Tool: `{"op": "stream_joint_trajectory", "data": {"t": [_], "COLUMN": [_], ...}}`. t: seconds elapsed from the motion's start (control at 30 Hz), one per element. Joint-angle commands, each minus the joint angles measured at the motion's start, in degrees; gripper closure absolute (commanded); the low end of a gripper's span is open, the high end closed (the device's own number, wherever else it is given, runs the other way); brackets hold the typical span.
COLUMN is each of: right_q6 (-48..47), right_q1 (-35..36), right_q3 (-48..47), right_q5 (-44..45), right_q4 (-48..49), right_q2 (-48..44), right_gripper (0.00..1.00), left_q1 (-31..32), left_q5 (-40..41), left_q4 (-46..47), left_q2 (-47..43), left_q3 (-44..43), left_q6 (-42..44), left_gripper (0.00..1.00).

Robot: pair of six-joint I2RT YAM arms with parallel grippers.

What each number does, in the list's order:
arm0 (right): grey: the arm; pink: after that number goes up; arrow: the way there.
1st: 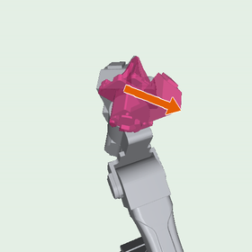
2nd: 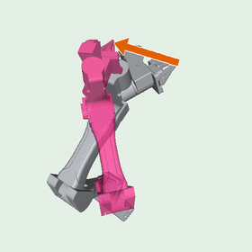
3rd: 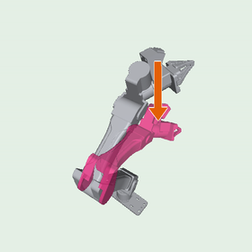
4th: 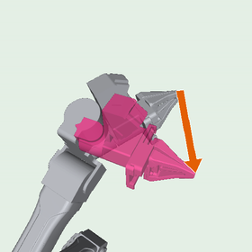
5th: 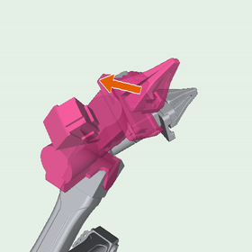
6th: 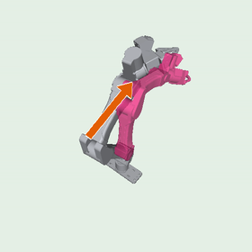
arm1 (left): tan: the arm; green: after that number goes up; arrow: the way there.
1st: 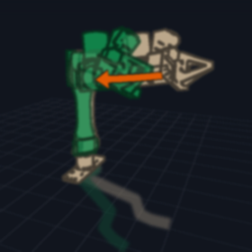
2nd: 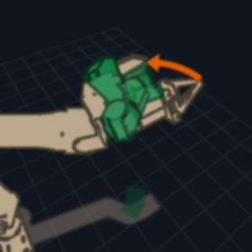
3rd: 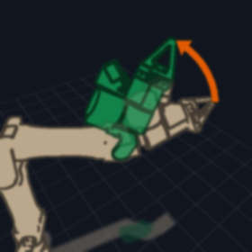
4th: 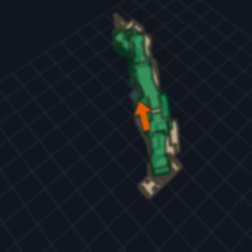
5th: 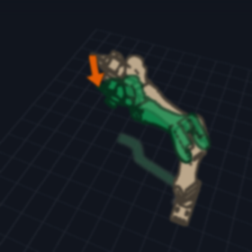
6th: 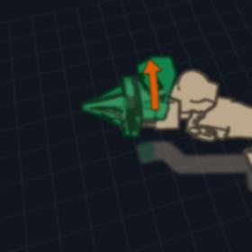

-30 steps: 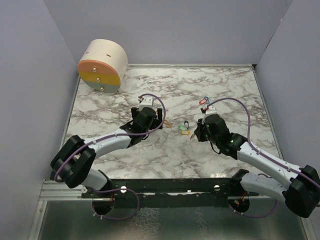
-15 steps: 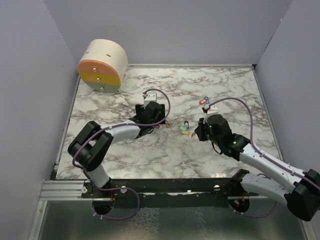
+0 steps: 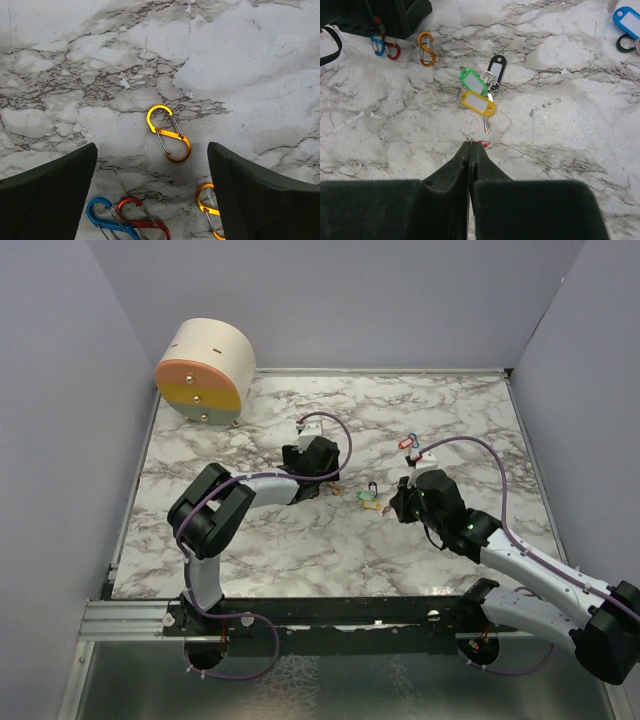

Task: Put the keys on the keyring

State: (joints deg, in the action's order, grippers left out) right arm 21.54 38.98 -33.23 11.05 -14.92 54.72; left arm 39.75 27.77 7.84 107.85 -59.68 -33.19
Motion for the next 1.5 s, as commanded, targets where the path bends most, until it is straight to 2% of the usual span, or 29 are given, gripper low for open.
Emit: {"op": "stream_joint_trajectory", "data": {"t": [0.0, 0.53, 1.0, 1.47], "right_q6": [-0.26, -0.14, -0.04, 0.12], "right_q1": [-0.18, -0.14, -0.14, -0.14], "right_q3": [0.65, 0.72, 0.79, 0.89], "right_q5": [-0.96, -0.88, -0.82, -0.81], "right_q4": [2.26, 2.10, 2.00, 1.82], "right_q2": [-1.12, -1.02, -0.93, -1.44], "right_gripper": [0.99, 0.99, 0.99, 0.99], "left_q1": [-0.02, 1.34, 1.30, 1.12], "left_q5": [3.01, 9.06, 9.68, 9.80], "left_q4": [-0.08, -2.58, -3.19, -2.85], "left_q2": [1.26, 4.01, 3.30, 0.72], "left_q3": [-1.88, -4.06, -1.48, 0.79], "left_q6": [-2.04, -0.15, 0.40, 1.04], "left_gripper": [0.07, 0.09, 0.09, 0.22]}}
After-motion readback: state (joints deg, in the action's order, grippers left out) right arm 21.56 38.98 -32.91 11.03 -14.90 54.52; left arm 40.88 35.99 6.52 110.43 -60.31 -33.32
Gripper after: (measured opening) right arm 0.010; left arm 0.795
